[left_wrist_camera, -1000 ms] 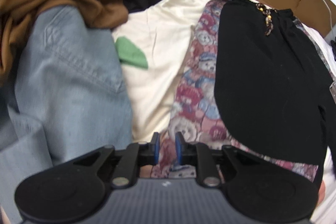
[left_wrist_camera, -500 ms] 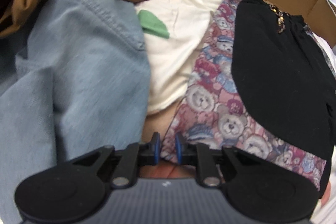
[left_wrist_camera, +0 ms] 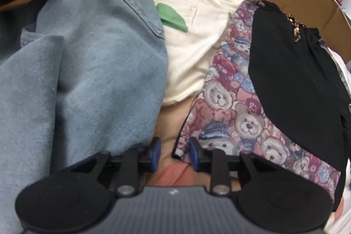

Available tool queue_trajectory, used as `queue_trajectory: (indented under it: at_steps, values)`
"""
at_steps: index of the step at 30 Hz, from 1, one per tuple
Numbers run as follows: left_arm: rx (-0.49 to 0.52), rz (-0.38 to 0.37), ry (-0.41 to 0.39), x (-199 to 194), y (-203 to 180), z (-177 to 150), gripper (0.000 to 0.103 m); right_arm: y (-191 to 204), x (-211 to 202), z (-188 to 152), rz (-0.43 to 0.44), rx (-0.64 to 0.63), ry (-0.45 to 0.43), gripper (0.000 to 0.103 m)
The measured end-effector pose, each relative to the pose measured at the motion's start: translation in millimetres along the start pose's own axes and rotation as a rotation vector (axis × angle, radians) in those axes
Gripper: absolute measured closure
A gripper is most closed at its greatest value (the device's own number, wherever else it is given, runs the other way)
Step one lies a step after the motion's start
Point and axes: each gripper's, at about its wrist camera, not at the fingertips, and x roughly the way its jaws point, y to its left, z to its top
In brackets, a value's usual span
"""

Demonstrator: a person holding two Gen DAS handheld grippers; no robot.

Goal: Fold clothes

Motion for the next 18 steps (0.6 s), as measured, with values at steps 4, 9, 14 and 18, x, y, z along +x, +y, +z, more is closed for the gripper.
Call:
queue_trajectory:
  at_steps: [4, 9, 14, 18]
  values:
    - [-0.019, -0.012, -0.026, 2.3, 0.2, -2.0, 0.072, 17.3, 17.1, -8.6, 0.052, -0.037, 0.021, 0.046]
    - [-0.031, 0.0, -0.032, 1.1, -2.4, -3.7, 0.073, 28.4, 26.8, -24.6, 0.073, -0.06, 0.076, 0.046]
    - [-0.079, -0.016, -0.027, -1.1, 1.6, -4.0, 0.082, 35.2, 30.2, -34.6, 0.077, -0.093, 0.084, 0.046]
    - [-0.092, -0.055, -0.018, -4.1, 7.6, -3.7, 0.092, 36.5, 30.0, -35.0, 0.051, -0.098, 0.077, 0.046]
